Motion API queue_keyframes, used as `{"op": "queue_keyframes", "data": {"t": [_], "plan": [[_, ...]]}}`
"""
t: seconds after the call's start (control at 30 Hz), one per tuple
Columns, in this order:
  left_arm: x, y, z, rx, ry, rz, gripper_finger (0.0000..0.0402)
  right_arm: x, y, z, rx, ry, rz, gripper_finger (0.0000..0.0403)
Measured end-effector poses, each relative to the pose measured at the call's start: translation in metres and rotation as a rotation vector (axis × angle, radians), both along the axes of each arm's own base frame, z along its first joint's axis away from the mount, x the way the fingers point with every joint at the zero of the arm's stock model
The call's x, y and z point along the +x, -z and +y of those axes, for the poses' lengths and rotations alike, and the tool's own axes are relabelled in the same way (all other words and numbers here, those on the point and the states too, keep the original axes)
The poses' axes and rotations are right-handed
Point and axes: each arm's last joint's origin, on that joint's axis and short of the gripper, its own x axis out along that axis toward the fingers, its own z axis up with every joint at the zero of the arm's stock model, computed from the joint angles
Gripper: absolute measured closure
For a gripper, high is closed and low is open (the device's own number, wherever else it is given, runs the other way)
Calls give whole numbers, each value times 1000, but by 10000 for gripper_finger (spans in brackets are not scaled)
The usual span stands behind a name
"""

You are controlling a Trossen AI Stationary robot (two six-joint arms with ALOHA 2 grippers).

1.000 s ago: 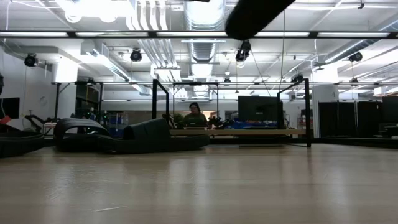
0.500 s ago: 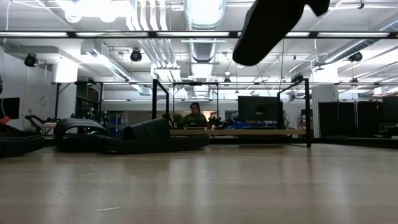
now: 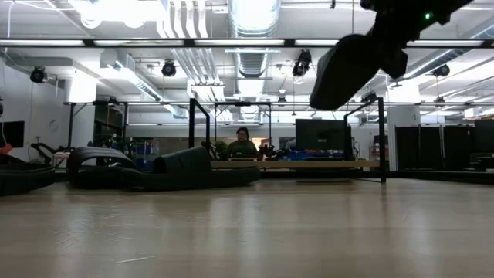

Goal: Pick and place slides into the shelf
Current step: Put the black slipper on the shelf

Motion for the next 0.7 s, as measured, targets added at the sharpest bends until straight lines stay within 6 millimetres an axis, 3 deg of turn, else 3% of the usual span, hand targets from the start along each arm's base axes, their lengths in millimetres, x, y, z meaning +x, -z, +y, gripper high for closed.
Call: {"op": "queue_keyframes", "data": {"t": [0.37,0.7], "plan": [[-6,-1,-1,11,2,-23,173,0,28,-12,10,45,-10,394],[-6,1,-1,13,1,-18,173,13,53,-20,-39,83,122,394]]}}
